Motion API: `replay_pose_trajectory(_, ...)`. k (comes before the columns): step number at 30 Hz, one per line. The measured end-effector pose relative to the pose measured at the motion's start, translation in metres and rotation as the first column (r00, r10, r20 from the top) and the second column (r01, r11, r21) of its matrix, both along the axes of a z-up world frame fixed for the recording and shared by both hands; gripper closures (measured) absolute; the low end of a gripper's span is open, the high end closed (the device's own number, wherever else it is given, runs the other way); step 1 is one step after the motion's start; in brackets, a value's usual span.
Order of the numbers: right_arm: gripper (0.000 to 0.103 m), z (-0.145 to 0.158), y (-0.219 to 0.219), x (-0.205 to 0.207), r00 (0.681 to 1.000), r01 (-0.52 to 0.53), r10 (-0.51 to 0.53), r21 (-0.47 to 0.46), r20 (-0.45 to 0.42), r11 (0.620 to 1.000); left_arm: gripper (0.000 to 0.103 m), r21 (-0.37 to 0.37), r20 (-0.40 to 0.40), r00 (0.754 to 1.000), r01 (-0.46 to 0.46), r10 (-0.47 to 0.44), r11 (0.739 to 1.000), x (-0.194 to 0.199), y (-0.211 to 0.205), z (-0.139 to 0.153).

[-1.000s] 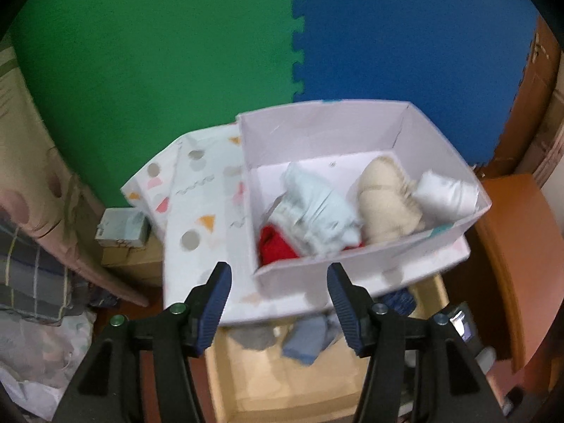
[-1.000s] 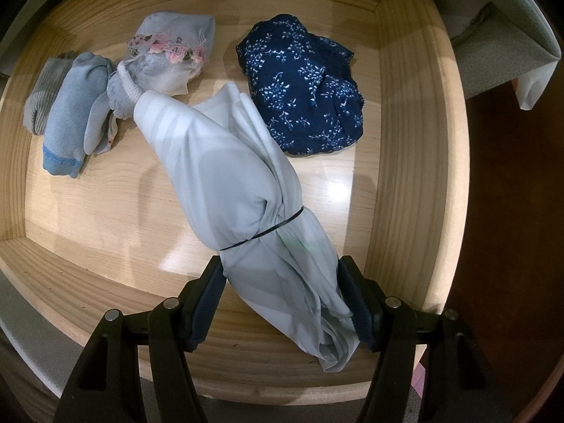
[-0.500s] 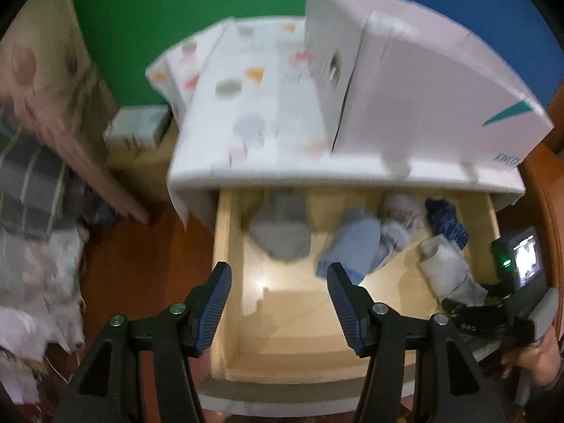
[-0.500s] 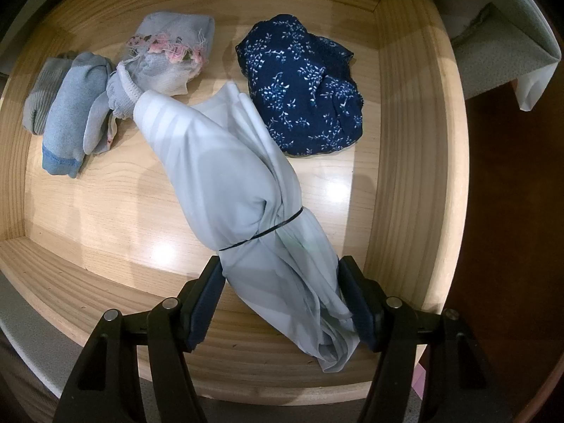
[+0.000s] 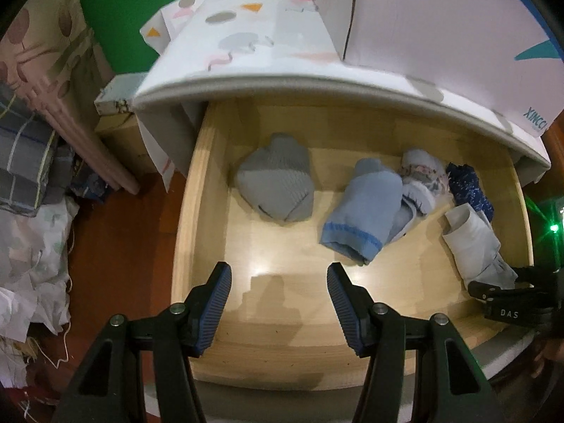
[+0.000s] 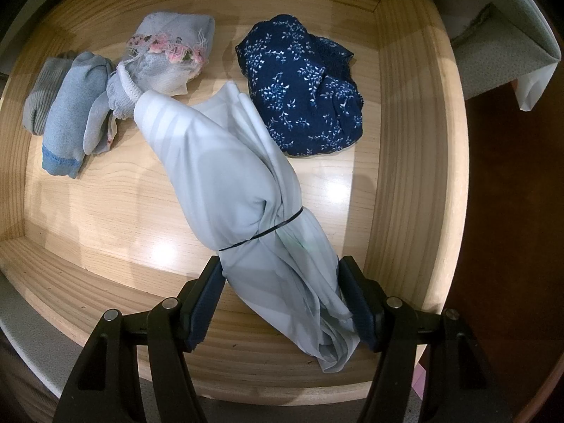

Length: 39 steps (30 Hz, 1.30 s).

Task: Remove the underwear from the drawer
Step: 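Lift the pale blue tied garment with the right tool out of the drawer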

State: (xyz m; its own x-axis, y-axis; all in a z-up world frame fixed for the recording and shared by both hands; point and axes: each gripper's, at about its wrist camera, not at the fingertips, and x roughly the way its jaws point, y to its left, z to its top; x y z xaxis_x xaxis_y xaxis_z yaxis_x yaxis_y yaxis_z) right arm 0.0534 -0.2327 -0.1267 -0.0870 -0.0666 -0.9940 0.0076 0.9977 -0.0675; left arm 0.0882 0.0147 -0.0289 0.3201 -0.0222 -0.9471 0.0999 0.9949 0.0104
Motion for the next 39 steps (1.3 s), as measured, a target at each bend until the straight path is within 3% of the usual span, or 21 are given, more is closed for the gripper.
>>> replay_pose_trajectory(5, 0.043, 0.003, 0.000, 0.000, 1.000, -0.001, 0.001, -0.005, 0.011, 1.000, 0.045, -0.004, 0.021, 1.000, -0.009, 0.009, 1.000, -0.002, 0.001, 0.001)
replay_pose_trajectory(19, 0.065, 0.031, 0.010, -0.003, 0.996, -0.040, 0.040, -0.009, 0.078, 0.999, 0.045, -0.003, 0.042, 0.998, -0.039, 0.039, 0.999, -0.005, 0.007, 0.002)
replay_pose_trajectory(33, 0.070, 0.096, -0.005, -0.003, 0.985, -0.063, 0.057, 0.033, 0.165, 0.997, 0.045, -0.002, 0.045, 0.998, -0.054, 0.054, 0.999, -0.006, 0.009, 0.001)
replay_pose_trajectory(35, 0.077, 0.107, -0.003, -0.005, 0.983, -0.065, 0.057, 0.042, 0.173, 0.997, 0.045, -0.001, 0.050, 0.997, -0.055, 0.055, 0.998, -0.006, 0.009, 0.002)
replay_pose_trajectory(37, 0.091, 0.119, -0.005, -0.008, 0.981, -0.060, 0.049, 0.054, 0.186, 0.997, 0.045, 0.000, 0.052, 0.997, -0.054, 0.054, 0.999, -0.006, 0.009, 0.002)
replay_pose_trajectory(39, 0.091, 0.123, 0.001, -0.006, 0.983, -0.063, 0.051, 0.062, 0.174, 0.996, 0.045, -0.002, 0.052, 0.997, -0.057, 0.057, 0.998, -0.006, 0.010, 0.002)
